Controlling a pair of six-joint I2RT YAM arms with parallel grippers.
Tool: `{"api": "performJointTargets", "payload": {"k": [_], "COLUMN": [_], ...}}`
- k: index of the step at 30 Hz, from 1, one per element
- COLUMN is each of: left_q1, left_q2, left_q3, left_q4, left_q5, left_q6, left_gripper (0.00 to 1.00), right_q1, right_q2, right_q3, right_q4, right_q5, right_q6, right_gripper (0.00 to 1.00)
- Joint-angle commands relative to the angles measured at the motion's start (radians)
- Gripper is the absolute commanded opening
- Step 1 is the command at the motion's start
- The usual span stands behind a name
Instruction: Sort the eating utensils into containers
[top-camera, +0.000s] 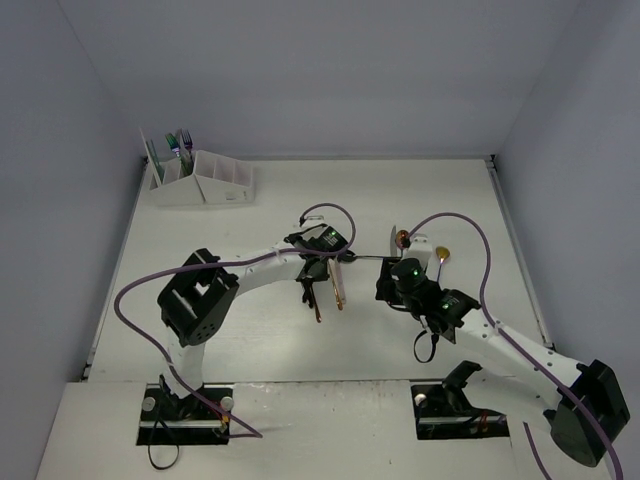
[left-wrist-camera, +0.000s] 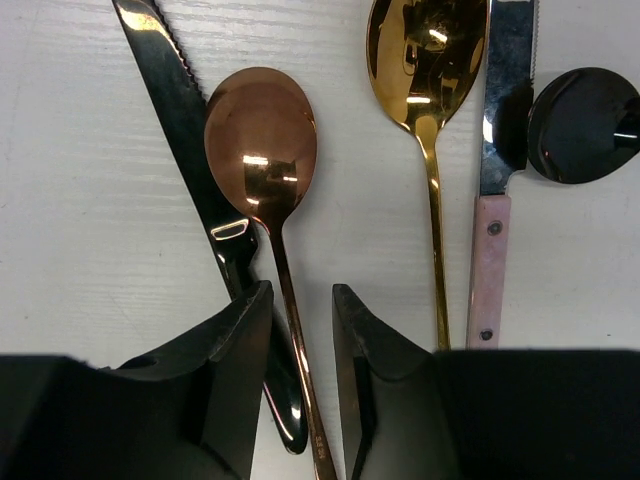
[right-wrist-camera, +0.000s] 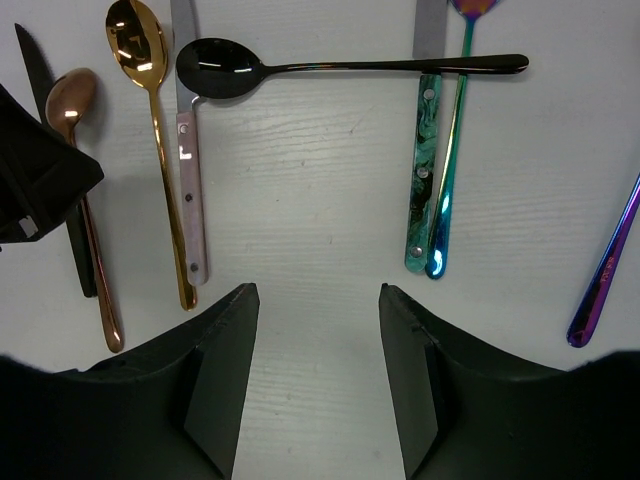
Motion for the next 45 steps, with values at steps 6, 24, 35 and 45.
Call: {"api": "performJointTargets", "payload": {"k": [6,24,35,45], "left_q1": [0.003,0.182,0.641,0.786], "left_q2": [0.026,-0.400,-0.335,-0.017], "left_q3": [0.090,0.108,0.219,0.544], "left_q4": [-0.028,0.162,0.450,0.647], "left_q5": [-0.042,-0.119,0.210,0.310], "left_q6": [-0.011,0.476,0.758,0.853], "left_gripper": [0.07,0.00,0.00,0.00], "right_q1": [-0.009,-0.017,-0.018,-0.021], "right_q2": [-0.018,-0.048,-0.093,-0.126], "right_q3": [-0.003,0.055,0.125,0.128], "right_q4": [0.025,0.025,0.025,0.040], "right_q5": [0.026,0.010,0.021,0.040], "right_q6": [0.008,-0.068,-0.144,-0.218], "right_gripper": [0.49,0.79,0.99,1.00]}}
